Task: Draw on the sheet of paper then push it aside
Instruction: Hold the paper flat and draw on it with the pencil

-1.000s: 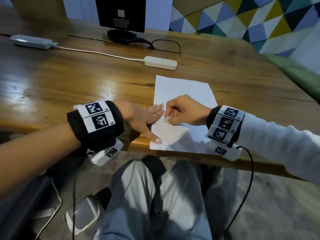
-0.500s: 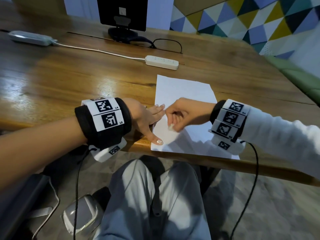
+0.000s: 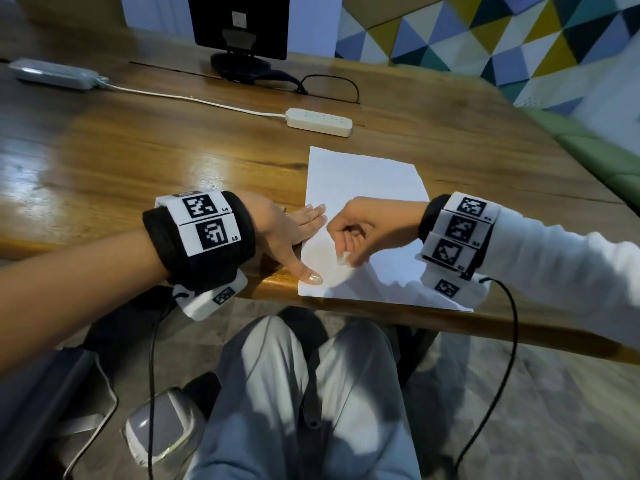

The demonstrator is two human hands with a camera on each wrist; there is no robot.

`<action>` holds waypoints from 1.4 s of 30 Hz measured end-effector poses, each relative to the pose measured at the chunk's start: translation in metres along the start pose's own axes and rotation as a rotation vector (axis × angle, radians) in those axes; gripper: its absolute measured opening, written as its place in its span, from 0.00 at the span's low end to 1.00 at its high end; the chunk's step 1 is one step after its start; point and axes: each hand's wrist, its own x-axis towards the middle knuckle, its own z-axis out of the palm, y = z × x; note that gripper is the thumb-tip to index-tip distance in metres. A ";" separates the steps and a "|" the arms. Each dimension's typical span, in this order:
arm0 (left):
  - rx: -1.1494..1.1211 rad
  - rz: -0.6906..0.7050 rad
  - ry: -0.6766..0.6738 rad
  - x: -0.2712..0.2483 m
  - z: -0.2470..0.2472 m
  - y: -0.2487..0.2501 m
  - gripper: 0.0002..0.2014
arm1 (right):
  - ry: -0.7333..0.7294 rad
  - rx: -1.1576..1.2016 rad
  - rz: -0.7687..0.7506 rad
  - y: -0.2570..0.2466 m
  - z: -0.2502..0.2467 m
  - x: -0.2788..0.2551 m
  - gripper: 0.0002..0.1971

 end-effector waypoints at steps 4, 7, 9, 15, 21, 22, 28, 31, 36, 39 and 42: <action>-0.015 -0.011 -0.010 -0.001 0.000 0.002 0.54 | 0.147 -0.065 -0.005 0.003 -0.004 0.003 0.15; -0.011 -0.006 0.002 0.000 0.001 0.001 0.55 | 0.058 -0.052 -0.007 0.003 0.001 -0.003 0.14; -0.011 -0.011 -0.002 0.002 0.001 0.000 0.55 | 0.064 -0.073 0.000 0.004 -0.004 -0.002 0.13; -0.012 0.021 -0.016 0.000 0.002 -0.001 0.52 | 0.006 -0.068 0.018 0.005 -0.004 -0.005 0.07; -0.011 0.027 -0.053 0.002 -0.001 -0.002 0.51 | 0.035 -0.061 0.029 0.008 -0.002 -0.007 0.12; -0.017 0.026 -0.059 0.003 -0.001 -0.002 0.51 | 0.006 -0.049 0.030 0.007 -0.003 -0.008 0.11; -0.007 0.014 -0.055 0.003 -0.002 -0.001 0.51 | 0.016 -0.113 0.043 0.007 -0.006 -0.007 0.08; -0.012 0.008 -0.062 0.002 -0.003 -0.001 0.52 | -0.006 -0.082 0.044 0.007 -0.008 -0.009 0.05; -0.001 0.025 -0.065 0.005 -0.001 -0.003 0.52 | 0.031 -0.119 0.036 0.008 -0.002 -0.011 0.06; 0.001 0.012 -0.055 0.007 -0.003 -0.002 0.54 | 0.069 -0.118 0.042 0.011 -0.006 -0.014 0.06; 0.007 -0.008 -0.062 0.009 -0.004 -0.003 0.56 | 0.091 -0.108 0.063 0.012 -0.003 -0.015 0.05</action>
